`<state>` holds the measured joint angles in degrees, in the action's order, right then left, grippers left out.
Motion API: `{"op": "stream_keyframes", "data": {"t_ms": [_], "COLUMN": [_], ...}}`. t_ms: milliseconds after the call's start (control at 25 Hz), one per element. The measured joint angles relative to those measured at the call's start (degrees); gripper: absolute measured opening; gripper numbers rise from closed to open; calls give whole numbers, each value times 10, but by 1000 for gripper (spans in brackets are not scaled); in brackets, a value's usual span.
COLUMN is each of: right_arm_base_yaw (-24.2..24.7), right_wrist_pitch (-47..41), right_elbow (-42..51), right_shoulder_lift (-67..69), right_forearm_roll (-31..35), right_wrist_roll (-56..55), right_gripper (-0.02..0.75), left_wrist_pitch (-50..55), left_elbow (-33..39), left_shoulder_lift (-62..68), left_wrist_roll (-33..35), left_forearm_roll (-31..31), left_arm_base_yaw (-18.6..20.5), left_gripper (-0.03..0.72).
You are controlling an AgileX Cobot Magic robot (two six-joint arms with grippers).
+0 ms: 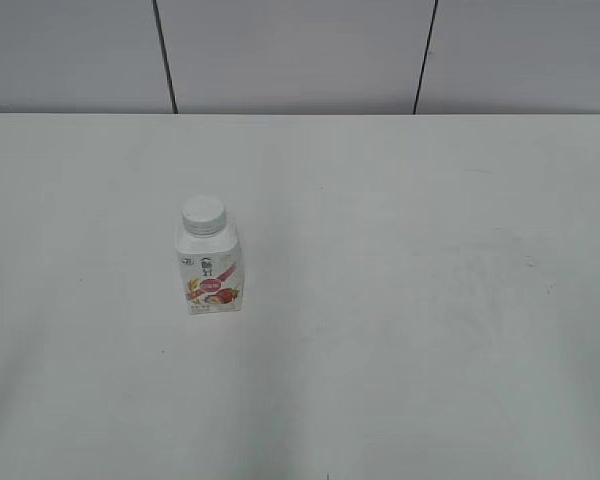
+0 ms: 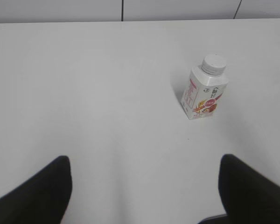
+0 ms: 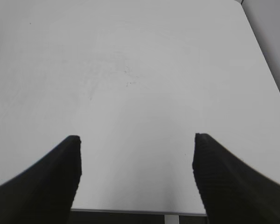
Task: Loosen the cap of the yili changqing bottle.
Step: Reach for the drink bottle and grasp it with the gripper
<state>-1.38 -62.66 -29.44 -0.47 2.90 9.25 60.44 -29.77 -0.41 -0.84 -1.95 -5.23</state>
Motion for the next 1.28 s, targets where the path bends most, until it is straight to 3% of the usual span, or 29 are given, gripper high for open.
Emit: {"op": "stream_keyframes", "data": {"t_ms": [1280], "right_arm_base_yaw": [0], "right_wrist_pitch": [0], "right_elbow": [0], "right_shoulder_lift": [0], "right_forearm_roll": [0], "right_wrist_roll": [0], "right_gripper": [586], "left_wrist_pitch": [0], "left_elbow": [0], "left_shoulder_lift": [0], "left_wrist_roll": [0], "left_forearm_roll": [0], "left_arm_base_yaw": [0], "left_gripper": [586]}}
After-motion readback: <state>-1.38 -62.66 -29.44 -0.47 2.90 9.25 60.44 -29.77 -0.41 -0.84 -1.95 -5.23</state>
